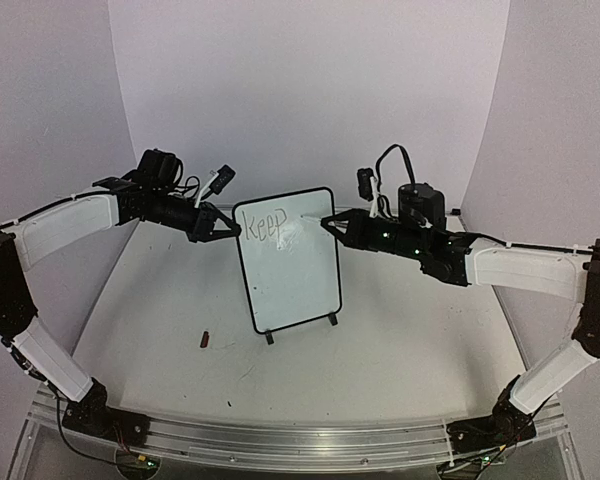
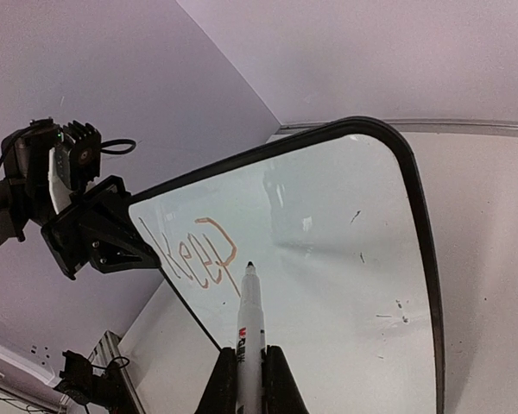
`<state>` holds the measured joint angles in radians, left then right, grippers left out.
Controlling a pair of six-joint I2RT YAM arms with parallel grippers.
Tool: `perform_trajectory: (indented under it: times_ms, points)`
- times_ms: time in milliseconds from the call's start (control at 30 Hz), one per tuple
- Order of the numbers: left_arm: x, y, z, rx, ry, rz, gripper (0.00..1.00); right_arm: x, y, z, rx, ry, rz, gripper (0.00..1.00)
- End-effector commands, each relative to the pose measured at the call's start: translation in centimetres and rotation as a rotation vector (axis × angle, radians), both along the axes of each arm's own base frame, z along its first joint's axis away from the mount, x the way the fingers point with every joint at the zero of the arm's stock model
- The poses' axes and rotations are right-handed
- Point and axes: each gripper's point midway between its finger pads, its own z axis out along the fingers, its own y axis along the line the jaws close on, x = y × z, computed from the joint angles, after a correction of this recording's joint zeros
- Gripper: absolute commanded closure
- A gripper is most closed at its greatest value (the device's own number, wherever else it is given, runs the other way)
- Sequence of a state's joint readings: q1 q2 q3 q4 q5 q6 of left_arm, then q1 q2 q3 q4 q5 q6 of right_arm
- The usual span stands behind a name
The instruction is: Write a sentence on the whiteboard
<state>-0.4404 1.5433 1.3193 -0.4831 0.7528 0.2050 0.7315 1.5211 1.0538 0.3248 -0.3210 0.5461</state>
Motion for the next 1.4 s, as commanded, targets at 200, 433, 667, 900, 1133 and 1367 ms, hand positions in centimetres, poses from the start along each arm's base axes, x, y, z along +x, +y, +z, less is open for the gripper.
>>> perform_trajectory:
  times_ms: [200,433,667,900,1133,1367]
  points:
    - [-0.1,0.5,-0.8,0.057,-0.026,0.011,1.0,-0.4,1.1,1.2,0.046,-0.032,0.062,1.0]
    - [-0.2,0.3,-1.0,0.059,-0.021,0.008,1.0,0.3,0.2,0.4,0.032,-0.018,-0.005,1.0]
    - [-0.3,0.2,-1.2,0.064,-0.02,0.005,1.0,0.9,-0.1,-0.2,0.027,-0.003,-0.036,1.0]
    - [-0.4,0.0,-1.2,0.065,-0.021,-0.001,1.0,1.8,0.4,0.5,0.04,-0.018,-0.038,1.0]
    - [-0.5,0.0,-1.2,0.068,-0.022,-0.002,1.0,2.6,0.7,0.6,0.04,-0.02,-0.055,1.0]
    - [-0.5,0.0,-1.3,0.071,-0.024,-0.004,1.0,2.8,1.0,1.3,0.052,-0.044,-0.048,1.0]
